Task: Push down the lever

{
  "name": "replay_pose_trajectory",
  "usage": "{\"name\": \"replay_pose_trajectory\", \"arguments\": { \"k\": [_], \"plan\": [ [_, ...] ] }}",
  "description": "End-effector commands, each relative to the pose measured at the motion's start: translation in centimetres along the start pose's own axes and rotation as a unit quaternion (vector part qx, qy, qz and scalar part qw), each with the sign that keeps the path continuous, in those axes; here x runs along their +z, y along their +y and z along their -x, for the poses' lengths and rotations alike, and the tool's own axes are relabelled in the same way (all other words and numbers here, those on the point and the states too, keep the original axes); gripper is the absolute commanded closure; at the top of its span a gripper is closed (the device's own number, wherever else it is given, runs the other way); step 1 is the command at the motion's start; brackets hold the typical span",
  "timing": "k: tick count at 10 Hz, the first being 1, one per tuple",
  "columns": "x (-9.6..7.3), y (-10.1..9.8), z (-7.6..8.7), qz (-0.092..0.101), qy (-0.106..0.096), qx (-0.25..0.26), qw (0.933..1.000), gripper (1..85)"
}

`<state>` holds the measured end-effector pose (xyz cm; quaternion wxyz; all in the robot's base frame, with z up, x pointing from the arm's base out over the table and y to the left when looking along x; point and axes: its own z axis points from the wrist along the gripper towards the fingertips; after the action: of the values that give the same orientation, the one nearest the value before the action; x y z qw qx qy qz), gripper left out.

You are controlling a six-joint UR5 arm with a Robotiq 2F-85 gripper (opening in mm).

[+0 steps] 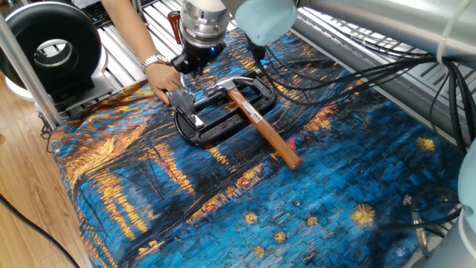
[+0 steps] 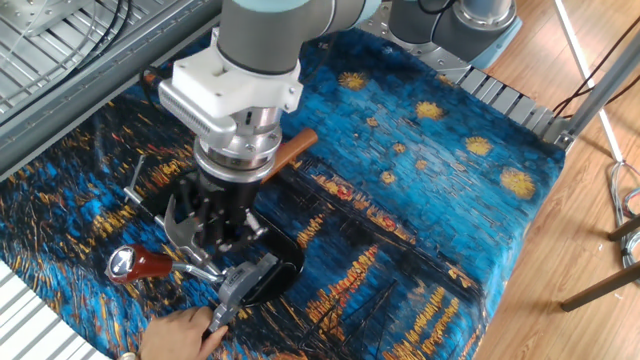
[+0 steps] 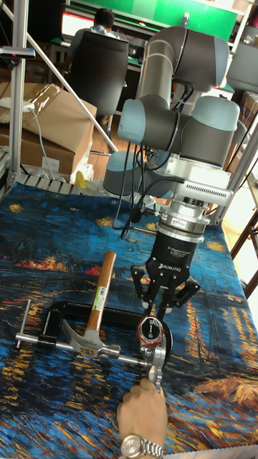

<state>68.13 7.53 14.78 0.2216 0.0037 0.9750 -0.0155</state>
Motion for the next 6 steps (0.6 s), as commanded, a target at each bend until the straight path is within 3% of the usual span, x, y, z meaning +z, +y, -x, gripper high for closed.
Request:
{"name": "replay_pose_trajectory", "arguments": {
  "k": [1, 2, 4, 6],
  "plan": [
    [0.2, -0.2, 3.9, 0.005, -0.065, -0.028, 0.9974, 60.0],
    [0.8, -0.6, 5.0, 0.006, -0.080, -0.031, 0.9963, 60.0],
    [1.1, -0.8, 5.7, 0.012, -0.089, -0.036, 0.9953, 58.7],
    [1.7, -1.6, 5.7, -0.004, -0.091, -0.037, 0.9951, 55.0]
  ]
}}
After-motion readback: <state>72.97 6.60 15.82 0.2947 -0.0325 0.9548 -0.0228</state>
